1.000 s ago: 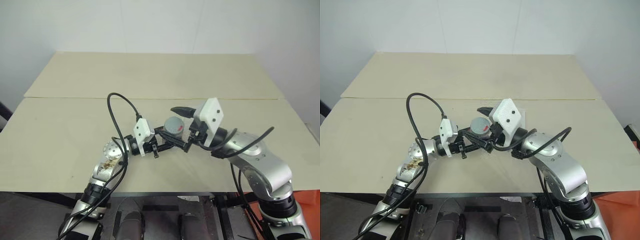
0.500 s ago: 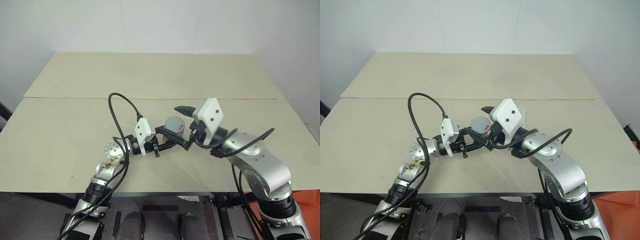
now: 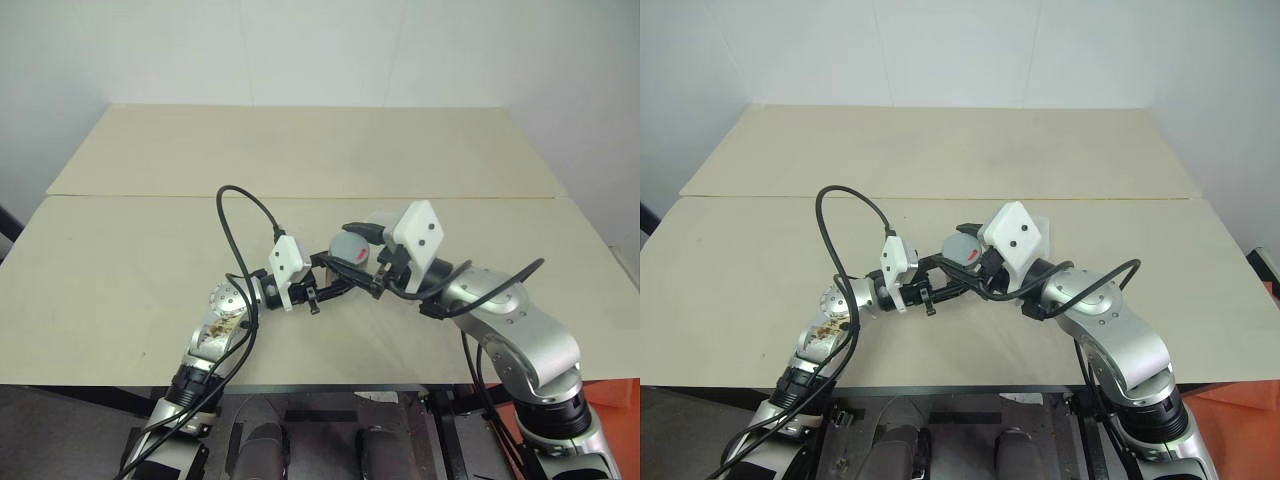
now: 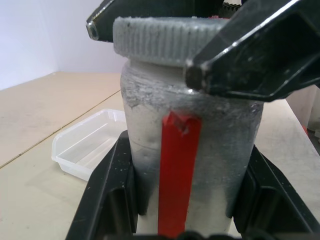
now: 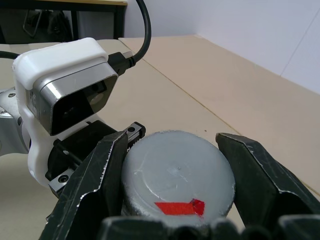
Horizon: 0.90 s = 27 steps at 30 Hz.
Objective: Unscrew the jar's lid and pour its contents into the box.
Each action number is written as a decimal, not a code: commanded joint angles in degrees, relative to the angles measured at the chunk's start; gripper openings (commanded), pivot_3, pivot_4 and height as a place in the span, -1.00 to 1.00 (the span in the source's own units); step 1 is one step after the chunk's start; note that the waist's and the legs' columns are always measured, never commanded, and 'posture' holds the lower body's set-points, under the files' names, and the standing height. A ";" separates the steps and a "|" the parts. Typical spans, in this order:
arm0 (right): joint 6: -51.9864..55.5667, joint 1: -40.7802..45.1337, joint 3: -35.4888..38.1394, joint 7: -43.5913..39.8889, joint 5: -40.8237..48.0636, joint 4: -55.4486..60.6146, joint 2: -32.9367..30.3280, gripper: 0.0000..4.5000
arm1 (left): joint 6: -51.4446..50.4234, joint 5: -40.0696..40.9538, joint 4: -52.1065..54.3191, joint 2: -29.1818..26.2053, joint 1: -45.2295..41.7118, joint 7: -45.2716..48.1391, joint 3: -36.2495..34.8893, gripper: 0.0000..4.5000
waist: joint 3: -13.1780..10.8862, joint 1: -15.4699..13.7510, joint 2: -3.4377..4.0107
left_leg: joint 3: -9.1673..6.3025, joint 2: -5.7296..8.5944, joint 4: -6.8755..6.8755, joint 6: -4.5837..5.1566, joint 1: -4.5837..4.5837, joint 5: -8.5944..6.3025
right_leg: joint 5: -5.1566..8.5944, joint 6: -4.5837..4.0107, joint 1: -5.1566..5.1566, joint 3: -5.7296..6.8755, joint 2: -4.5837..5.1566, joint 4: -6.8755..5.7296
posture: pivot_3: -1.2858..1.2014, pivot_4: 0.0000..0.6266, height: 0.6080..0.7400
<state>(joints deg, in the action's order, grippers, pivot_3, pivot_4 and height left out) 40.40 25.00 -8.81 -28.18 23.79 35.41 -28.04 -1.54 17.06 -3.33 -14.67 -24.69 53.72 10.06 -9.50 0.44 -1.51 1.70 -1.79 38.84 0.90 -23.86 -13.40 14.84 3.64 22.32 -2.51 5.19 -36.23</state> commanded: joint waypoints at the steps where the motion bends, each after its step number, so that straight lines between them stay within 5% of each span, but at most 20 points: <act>1: -0.72 -0.10 0.59 -0.28 -0.58 0.74 -0.24 0.24 | 1.30 0.34 0.82 -0.06 -0.61 0.65 -0.17 -0.14 | 0.00 0.02 0.00 | 0.00 0.00 0.00 0.00 0.00 0.00 | 0.00 0.00 0.00 0.00 0.00 0.00 | 0.03 -0.52 1.00; 7: -4.06 0.52 2.87 -8.40 2.67 -2.14 -2.86 0.24 | -0.06 3.43 2.72 -2.04 0.23 6.03 -0.07 -0.14 | 0.00 0.12 0.00 | 0.01 0.00 0.00 0.00 0.00 0.00 | 0.00 0.00 0.00 0.00 -0.01 0.01 | 0.03 -0.52 1.00; 16: -14.34 8.59 3.89 -36.36 10.06 -17.84 -9.59 0.24 | -6.59 11.95 8.70 -6.67 0.25 16.92 -0.30 -0.14 | 0.00 0.29 0.00 | 0.00 -0.04 -0.01 0.00 0.01 0.00 | 0.00 0.00 -0.02 0.01 -0.04 0.02 | 0.03 -0.52 1.00; 24: -24.31 20.00 -0.04 -60.94 10.89 -35.28 -7.76 0.24 | -9.12 13.94 11.74 -8.58 -0.40 20.51 0.31 -0.14 | -0.01 0.31 0.01 | 0.01 -0.05 -0.01 0.00 0.02 0.00 | 0.00 0.00 -0.01 0.01 -0.05 0.01 | 0.03 -0.52 1.00; 27: -28.15 23.17 -3.19 -64.22 11.73 -40.31 -7.86 0.24 | -9.03 13.72 12.02 -8.38 -0.38 20.17 0.62 -0.14 | -0.01 0.31 0.02 | 0.01 -0.04 0.00 0.00 0.02 0.00 | 0.00 0.00 -0.01 0.02 -0.04 0.01 | 0.03 -0.52 1.00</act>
<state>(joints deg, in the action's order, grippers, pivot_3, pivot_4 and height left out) 16.07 46.53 -13.91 -89.22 35.44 -1.13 -33.79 -11.37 28.16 5.81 -22.42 -25.29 71.37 11.99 -9.51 0.74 -1.49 1.70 -1.84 38.83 0.90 -23.84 -13.40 14.84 3.64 22.32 -2.49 5.15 -36.22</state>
